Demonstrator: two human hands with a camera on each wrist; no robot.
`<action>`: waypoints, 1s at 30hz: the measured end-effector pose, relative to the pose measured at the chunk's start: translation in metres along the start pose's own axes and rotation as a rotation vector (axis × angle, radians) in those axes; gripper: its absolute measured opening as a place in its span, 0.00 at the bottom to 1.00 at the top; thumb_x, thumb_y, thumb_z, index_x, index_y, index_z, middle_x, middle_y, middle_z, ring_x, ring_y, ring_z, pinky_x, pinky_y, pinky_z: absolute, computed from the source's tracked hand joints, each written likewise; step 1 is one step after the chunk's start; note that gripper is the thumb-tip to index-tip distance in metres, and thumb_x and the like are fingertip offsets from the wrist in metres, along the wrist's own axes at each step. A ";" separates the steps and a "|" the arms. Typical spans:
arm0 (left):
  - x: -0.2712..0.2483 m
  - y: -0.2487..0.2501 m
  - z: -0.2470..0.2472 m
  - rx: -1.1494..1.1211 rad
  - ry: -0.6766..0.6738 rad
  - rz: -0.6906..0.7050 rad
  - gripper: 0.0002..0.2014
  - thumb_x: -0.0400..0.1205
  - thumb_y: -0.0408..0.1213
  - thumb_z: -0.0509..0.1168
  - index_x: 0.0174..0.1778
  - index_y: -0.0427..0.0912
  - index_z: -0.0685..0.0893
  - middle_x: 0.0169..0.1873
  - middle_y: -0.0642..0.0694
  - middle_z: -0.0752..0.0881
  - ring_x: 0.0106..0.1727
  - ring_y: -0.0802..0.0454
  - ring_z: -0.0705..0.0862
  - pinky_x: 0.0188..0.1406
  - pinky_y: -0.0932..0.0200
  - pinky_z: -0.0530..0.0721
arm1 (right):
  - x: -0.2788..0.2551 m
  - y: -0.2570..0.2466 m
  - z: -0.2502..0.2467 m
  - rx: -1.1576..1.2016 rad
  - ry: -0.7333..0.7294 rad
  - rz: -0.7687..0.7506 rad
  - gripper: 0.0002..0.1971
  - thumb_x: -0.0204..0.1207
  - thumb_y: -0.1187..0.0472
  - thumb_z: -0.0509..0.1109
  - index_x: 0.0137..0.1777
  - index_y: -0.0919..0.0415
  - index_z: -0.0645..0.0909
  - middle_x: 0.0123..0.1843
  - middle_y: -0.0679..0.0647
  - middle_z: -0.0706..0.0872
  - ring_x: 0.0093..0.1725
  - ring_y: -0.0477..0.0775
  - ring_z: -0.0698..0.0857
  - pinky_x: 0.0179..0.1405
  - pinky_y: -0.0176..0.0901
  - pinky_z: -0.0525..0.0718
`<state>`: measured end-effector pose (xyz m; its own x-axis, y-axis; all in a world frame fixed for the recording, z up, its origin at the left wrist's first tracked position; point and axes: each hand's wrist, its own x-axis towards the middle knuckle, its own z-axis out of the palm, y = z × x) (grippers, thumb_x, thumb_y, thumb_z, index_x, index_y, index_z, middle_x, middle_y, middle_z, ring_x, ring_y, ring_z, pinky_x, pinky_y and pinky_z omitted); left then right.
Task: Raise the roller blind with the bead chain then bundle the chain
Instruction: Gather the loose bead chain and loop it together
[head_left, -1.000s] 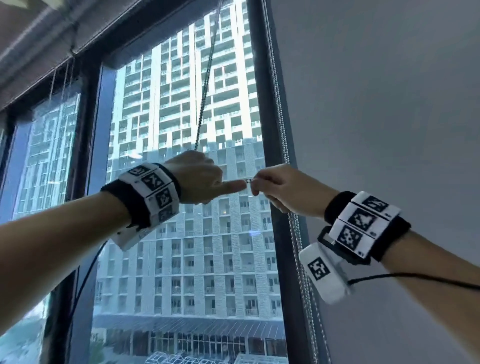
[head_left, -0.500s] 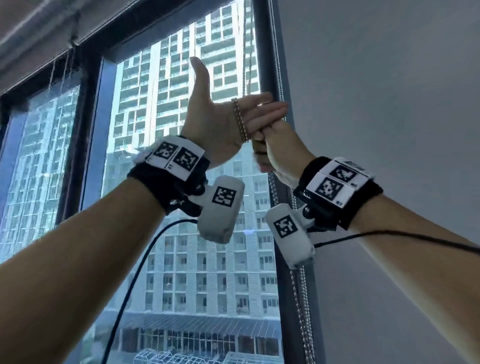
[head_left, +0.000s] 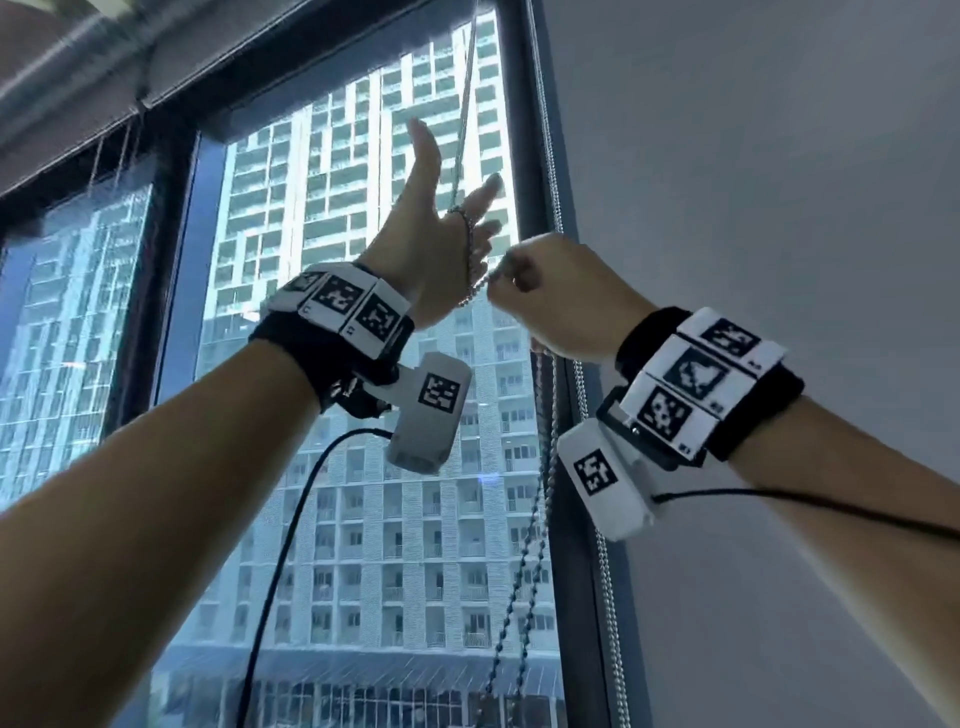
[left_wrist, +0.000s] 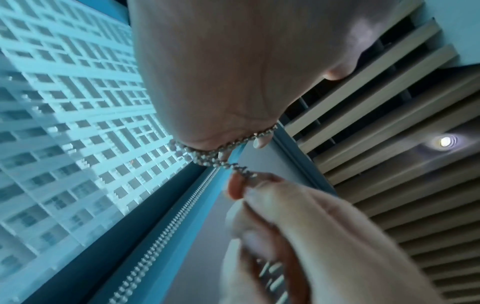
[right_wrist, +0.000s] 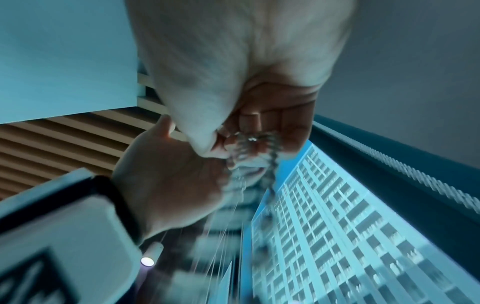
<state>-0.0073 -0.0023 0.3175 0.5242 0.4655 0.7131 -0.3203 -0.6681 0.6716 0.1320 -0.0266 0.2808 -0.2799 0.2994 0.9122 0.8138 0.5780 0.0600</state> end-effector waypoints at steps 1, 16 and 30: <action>-0.001 0.001 -0.002 -0.002 -0.006 -0.004 0.51 0.67 0.79 0.33 0.82 0.54 0.61 0.84 0.37 0.56 0.84 0.42 0.57 0.82 0.41 0.54 | 0.004 0.001 -0.001 -0.008 0.018 -0.015 0.16 0.84 0.57 0.62 0.40 0.68 0.81 0.29 0.50 0.78 0.24 0.45 0.76 0.26 0.34 0.75; -0.002 0.012 -0.007 -0.187 -0.071 -0.021 0.51 0.67 0.79 0.46 0.75 0.40 0.68 0.65 0.42 0.80 0.69 0.44 0.77 0.75 0.46 0.72 | 0.031 0.002 0.007 -0.044 0.373 -0.489 0.09 0.77 0.57 0.72 0.52 0.60 0.90 0.44 0.46 0.90 0.36 0.22 0.72 0.45 0.18 0.68; -0.004 0.021 0.008 0.480 0.060 -0.056 0.56 0.66 0.79 0.36 0.81 0.40 0.60 0.74 0.37 0.74 0.70 0.40 0.73 0.78 0.33 0.59 | 0.032 0.001 -0.002 -0.502 0.257 -0.278 0.15 0.83 0.49 0.63 0.59 0.54 0.88 0.48 0.60 0.92 0.45 0.63 0.89 0.42 0.45 0.81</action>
<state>-0.0099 -0.0230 0.3274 0.4791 0.5313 0.6987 0.1141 -0.8269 0.5506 0.1254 -0.0178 0.3107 -0.4350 -0.0392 0.8996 0.8855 0.1624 0.4353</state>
